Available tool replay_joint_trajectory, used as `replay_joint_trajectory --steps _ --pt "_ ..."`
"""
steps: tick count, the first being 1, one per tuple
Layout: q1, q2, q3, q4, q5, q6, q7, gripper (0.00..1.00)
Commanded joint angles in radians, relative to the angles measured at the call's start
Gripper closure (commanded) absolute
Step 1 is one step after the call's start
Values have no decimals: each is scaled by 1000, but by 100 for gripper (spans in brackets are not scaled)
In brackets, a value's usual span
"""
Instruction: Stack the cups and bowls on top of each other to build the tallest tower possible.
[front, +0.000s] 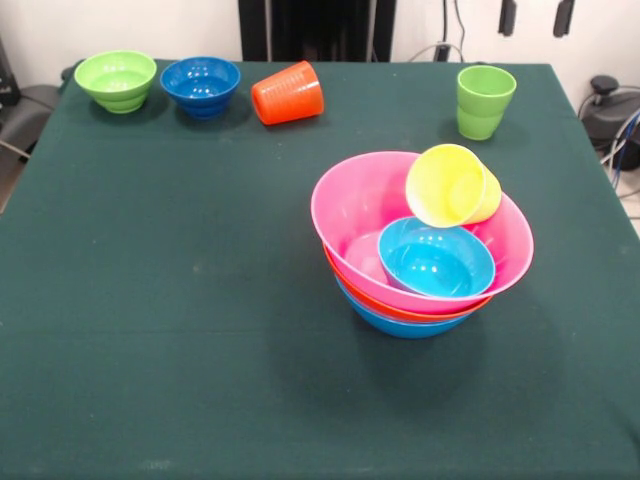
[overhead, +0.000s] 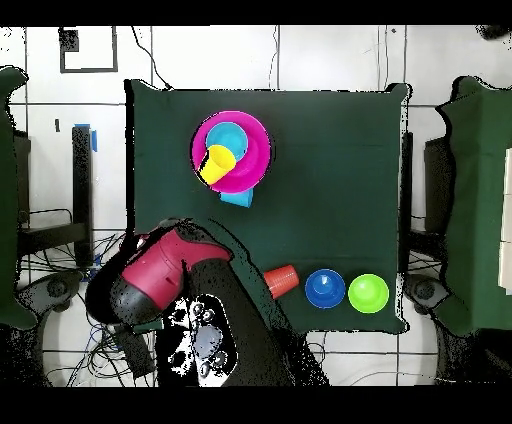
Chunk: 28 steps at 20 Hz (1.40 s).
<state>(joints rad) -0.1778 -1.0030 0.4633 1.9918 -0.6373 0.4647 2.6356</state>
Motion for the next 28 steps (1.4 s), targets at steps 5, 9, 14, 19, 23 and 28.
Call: replay_joint_trajectory --steps 5,9,14,19,23,28 --pt "42 -55 23 223 76 -85 30 0" --pt "107 -37 -50 219 18 -140 82 0" --pt "183 -10 -139 212 -19 -204 116 0" --pt "333 75 -326 134 -91 -295 174 0" --pt "369 130 -389 124 -51 -394 151 0" --pt "272 188 -321 165 -5 -558 94 0"
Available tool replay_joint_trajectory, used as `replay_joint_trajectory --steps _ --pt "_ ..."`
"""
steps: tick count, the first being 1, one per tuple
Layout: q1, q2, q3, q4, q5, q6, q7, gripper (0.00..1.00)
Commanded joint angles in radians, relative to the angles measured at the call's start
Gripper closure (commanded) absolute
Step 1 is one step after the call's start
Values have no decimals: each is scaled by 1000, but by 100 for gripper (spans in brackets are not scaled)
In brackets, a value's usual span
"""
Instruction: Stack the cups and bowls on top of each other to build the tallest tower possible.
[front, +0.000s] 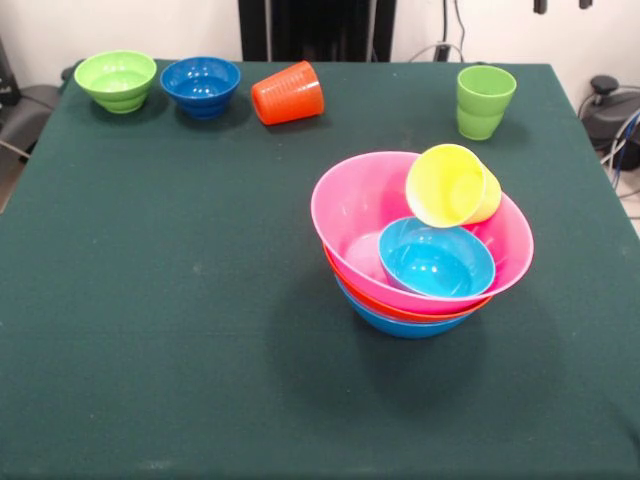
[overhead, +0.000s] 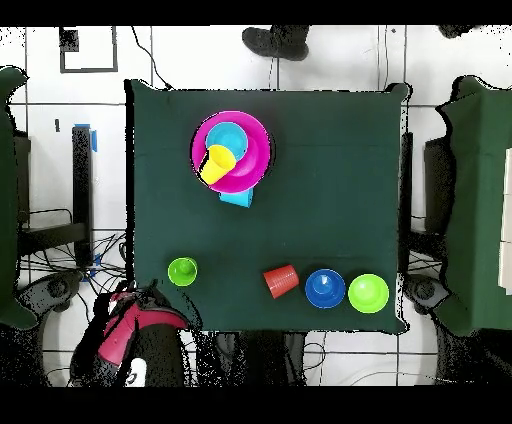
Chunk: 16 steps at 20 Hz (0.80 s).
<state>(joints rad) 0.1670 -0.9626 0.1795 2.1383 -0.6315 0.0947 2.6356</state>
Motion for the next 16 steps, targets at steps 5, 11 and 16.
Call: replay_joint_trajectory --steps 5,11,16 --pt "-88 179 -48 28 -3 -247 82 0" --pt "-101 186 -53 23 6 -240 56 0" --pt "-62 171 -89 21 28 -219 56 0"
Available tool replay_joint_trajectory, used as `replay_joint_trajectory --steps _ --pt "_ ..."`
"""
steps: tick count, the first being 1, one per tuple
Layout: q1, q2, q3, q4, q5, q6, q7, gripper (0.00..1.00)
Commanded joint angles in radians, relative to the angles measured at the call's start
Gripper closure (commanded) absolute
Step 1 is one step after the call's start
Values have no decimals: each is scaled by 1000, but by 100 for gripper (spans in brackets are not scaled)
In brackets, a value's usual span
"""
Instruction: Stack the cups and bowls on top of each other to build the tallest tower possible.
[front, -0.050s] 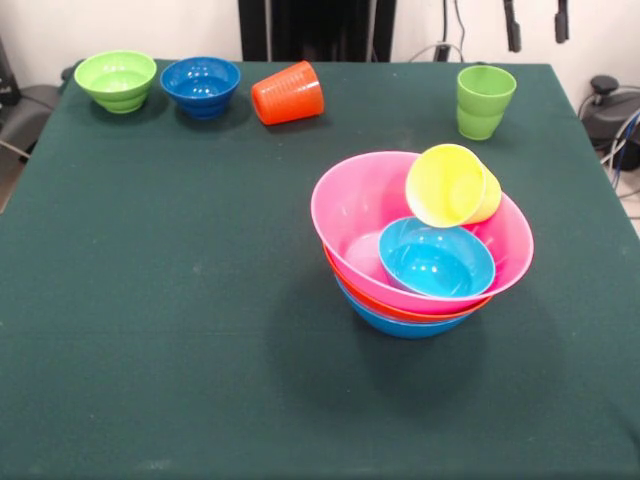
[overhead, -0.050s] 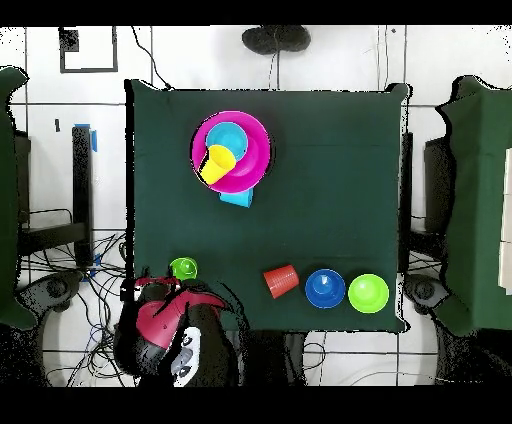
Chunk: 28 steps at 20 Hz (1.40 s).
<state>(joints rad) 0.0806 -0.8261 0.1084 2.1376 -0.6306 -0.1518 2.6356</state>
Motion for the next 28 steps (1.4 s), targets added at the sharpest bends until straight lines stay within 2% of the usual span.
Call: replay_joint_trajectory --steps 1,7,11,16,22,28 --pt "32 37 -26 20 29 18 58 0" --pt "25 35 -21 14 22 26 50 0" --pt "128 45 -147 -43 17 45 21 0" --pt "185 68 -222 -72 13 54 11 0" --pt "174 74 -214 -67 11 47 15 0" --pt "193 80 -233 -78 22 36 20 0"
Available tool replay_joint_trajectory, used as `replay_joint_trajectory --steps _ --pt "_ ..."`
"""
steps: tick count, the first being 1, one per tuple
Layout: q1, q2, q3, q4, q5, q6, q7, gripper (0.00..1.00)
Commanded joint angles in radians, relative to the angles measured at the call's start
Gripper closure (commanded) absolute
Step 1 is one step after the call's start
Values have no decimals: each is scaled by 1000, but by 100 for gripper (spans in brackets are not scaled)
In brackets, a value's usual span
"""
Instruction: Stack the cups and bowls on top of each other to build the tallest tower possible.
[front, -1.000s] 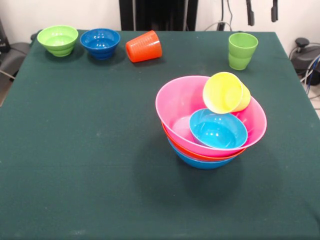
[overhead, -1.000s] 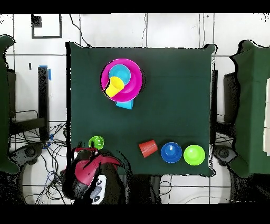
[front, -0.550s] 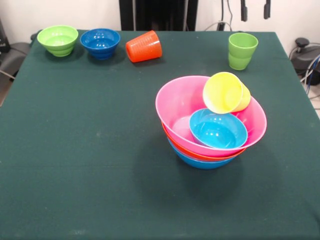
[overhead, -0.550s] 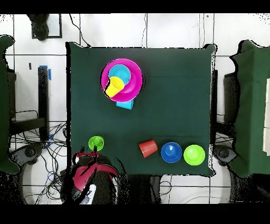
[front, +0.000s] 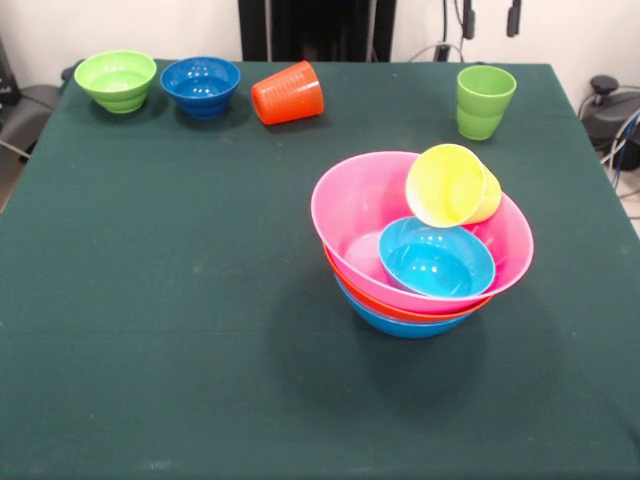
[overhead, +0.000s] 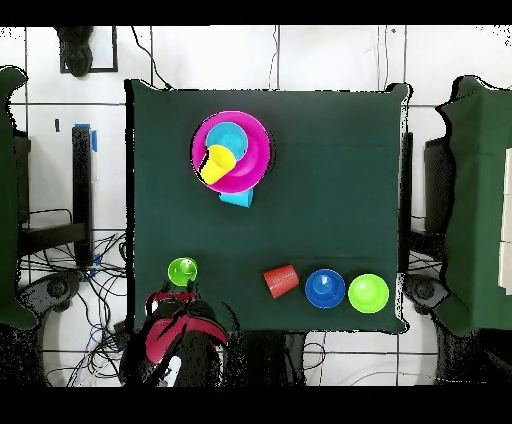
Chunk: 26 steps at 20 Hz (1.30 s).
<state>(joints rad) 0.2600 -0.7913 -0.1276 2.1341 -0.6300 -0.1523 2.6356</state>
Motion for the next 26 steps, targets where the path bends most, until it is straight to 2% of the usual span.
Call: replay_joint_trajectory --steps 1,9,17,26 --pt "14 47 0 -75 24 32 23 0" --pt "25 37 -6 -67 44 59 34 0" --pt "42 65 -30 -82 48 37 37 0" --pt "14 57 -4 -76 31 39 29 0"
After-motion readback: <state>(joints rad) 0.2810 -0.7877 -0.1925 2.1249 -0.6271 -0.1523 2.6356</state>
